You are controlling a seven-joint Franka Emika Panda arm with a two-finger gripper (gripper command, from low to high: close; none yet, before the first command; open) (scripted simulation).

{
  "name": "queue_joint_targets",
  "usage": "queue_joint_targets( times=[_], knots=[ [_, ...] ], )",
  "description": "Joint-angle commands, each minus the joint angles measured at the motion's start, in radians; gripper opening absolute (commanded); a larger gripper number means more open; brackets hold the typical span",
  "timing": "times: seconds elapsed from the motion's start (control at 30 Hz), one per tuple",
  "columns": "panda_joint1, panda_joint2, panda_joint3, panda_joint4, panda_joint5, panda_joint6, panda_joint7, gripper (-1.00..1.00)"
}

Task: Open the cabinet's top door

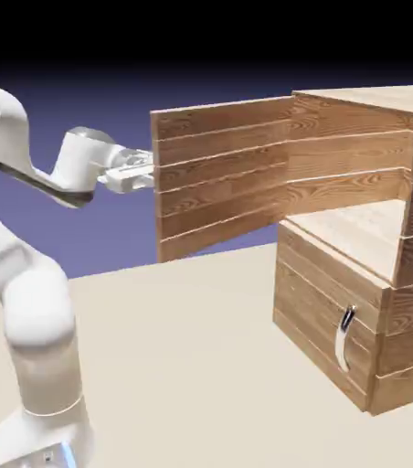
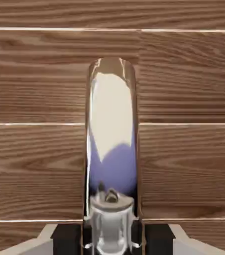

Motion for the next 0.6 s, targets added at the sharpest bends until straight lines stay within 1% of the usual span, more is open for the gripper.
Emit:
queue_joint_targets(
  times=[0.0, 0.13, 0.27, 0.43, 0.57],
  knots=[
    [-0.032, 0.02, 0.037, 0.028, 0.008, -0.028, 0.008, -1.0],
    [-0.168, 0.077, 0.182, 0.124, 0.035, -0.122, 0.033, -1.0],
    [-0.313, 0.088, 0.321, 0.202, 0.066, -0.176, 0.038, -1.0],
    [-0.494, 0.038, 0.474, 0.295, 0.119, -0.213, 0.012, -1.0],
    [-0.639, -0.038, 0.577, 0.391, 0.175, -0.246, -0.03, -1.0]
  ],
)
